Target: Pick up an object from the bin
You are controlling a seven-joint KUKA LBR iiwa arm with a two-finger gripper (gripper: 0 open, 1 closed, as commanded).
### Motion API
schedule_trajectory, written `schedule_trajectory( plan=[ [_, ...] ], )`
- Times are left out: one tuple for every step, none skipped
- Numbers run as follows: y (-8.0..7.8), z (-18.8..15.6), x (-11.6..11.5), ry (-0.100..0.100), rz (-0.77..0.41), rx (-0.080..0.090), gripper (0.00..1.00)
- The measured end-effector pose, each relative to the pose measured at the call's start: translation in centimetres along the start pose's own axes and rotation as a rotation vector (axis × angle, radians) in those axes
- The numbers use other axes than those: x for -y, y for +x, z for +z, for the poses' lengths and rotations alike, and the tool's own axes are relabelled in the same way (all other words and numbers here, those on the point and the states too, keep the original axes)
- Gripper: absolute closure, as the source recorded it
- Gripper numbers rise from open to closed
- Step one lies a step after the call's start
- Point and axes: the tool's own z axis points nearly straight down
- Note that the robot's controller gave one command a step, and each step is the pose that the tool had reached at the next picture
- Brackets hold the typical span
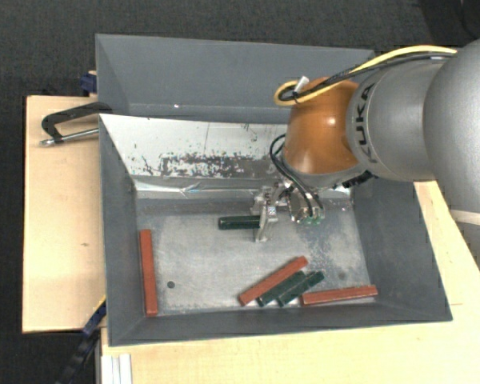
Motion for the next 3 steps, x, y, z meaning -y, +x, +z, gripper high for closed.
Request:
schedule_trajectory(
  plan=[
    [0.0,0.0,0.0,0.0,0.0,0.0,1.0],
    [1.7,-12.2,0.8,0.001,-0.011,0.002,1.0],
    [1.7,-12.2,0.8,0.001,-0.011,0.002,1.0]
  ],
)
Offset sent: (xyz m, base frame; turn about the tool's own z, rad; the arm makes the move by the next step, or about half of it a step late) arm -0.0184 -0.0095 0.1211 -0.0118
